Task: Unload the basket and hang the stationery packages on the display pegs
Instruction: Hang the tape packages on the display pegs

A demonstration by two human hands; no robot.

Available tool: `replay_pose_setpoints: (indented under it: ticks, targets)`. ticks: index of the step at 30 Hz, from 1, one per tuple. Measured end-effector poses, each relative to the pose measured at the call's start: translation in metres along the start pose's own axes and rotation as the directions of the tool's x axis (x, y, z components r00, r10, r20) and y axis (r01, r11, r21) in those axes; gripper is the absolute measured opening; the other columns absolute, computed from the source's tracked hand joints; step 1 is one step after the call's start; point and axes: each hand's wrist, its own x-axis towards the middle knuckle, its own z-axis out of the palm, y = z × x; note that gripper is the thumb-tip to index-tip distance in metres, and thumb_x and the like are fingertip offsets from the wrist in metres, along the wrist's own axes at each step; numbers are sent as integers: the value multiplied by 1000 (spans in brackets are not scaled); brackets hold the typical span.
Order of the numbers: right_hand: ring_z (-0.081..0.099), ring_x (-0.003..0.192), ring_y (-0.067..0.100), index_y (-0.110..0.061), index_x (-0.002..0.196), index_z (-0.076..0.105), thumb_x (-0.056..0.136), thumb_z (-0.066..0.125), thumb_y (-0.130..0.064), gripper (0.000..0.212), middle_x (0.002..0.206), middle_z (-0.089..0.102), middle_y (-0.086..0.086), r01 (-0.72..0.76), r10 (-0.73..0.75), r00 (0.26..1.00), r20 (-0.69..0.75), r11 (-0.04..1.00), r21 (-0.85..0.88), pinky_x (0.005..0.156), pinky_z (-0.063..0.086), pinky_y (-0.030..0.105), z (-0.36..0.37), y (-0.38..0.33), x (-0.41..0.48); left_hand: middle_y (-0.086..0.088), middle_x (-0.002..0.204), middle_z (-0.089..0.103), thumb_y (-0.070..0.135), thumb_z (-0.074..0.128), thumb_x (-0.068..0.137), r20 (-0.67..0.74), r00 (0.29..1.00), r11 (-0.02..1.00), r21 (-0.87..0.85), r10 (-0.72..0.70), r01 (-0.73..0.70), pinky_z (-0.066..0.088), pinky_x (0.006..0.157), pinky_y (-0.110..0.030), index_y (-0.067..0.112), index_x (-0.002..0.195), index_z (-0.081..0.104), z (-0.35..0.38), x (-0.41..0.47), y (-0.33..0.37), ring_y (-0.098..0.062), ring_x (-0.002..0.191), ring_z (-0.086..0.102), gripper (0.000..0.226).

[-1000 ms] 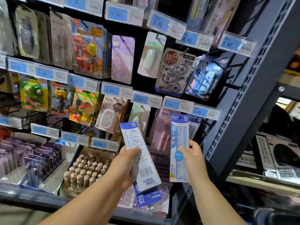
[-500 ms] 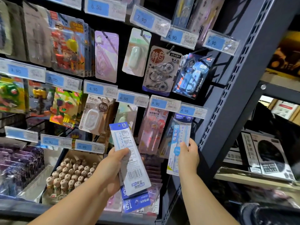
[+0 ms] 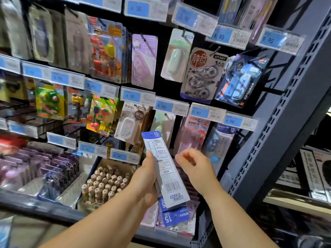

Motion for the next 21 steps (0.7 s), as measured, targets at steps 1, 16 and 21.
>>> replay_pose_setpoints:
  ticks: [1, 16, 21]
  targets:
    - [51, 73, 5, -25, 78, 64, 86, 71, -28, 11, 87, 59, 0, 0, 0, 992, 123, 1000, -7, 70, 41, 16, 5, -6, -2, -16, 99, 75, 58, 25, 100, -7, 1000, 999, -36, -10, 10, 58, 66, -40, 17, 124, 58, 0, -2, 1, -30, 84, 74, 58]
    - [64, 86, 14, -23, 93, 66, 83, 70, -21, 11, 91, 70, -3, -150, 134, 962, 240, 987, 52, 82, 51, 32, 7, -1, -8, -23, 113, 69, 30, 37, 106, 3, 998, 988, -145, -61, 60, 60, 64, -45, 17, 132, 53, -3, -17, 3, -35, 90, 71, 33]
    - [71, 88, 14, -21, 96, 64, 93, 60, -10, 12, 97, 74, -2, -221, 206, 962, 177, 973, 66, 78, 56, 36, -6, 13, -4, -20, 115, 69, 30, 36, 106, 7, 999, 989, -143, -39, 39, 57, 72, -49, 17, 132, 53, -4, -16, 5, -38, 99, 68, 34]
